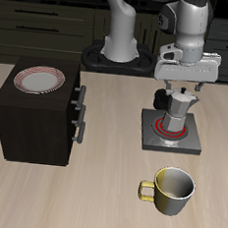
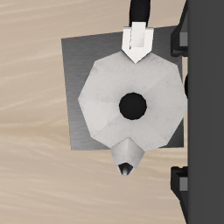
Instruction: Place moka pot on the flat stove and turn off the stove
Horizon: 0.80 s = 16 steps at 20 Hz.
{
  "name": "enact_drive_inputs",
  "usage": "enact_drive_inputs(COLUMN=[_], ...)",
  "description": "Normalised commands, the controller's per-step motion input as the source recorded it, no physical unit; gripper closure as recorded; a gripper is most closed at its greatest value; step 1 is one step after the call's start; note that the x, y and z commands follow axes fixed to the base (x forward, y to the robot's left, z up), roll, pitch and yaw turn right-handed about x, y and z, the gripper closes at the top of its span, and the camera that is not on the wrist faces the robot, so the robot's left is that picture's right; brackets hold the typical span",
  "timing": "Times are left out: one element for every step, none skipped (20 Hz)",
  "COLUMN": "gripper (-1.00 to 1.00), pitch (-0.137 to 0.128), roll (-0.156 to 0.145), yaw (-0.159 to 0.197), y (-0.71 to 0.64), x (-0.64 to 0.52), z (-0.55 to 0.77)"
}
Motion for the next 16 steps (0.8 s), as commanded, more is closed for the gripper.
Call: enact_drive_inputs(gripper=[-1.0, -1.0, -1.0, -1.0, -1.0, -1.0, -1.0, -1.0, -1.0, -1.0, -1.0, -1.0, -1.0, -1.0, -1.0, -1.0], pitch=[-0.024, -0.019, -0.039, -0.024, -0.067, 0.021, -0.013, -0.057, 0.027, -0.058, -0.078, -0.125, -0.013, -0.001, -0.042, -0.036], roll=[-0.033, 0.004, 0.046, -0.039, -0.046, -0.022, -0.037, -0.042, -0.092, -0.003, -0.049, -0.055, -0.029, 0.016, -0.046, 0.013], yaw=[-0.011, 0.025, 0.042, -0.015, 0.04, -0.011, -0.004, 0.063, -0.039, 0.056, -0.056, 0.024, -0.037, 0.006, -0.013, 0.039], y=[-0.05, 0.0, 0.05, 0.01, -0.08, -0.15, 0.0, -0.09, -0.09, -0.02, -0.06, -0.08, -0.03, -0.05, 0.0, 0.0], x=[-0.21, -0.22, -0.22, -0.25, -0.31, -0.07, -0.19, -0.09, -0.2, -0.15, -0.3, -0.26, -0.17, -0.05, -0.21, -0.15], z=[0.18, 0.14, 0.2, 0.15, 0.28, 0.1, 0.16, 0.18, 0.21, 0.27, 0.42, 0.37, 0.18, 0.14, 0.2, 0.1])
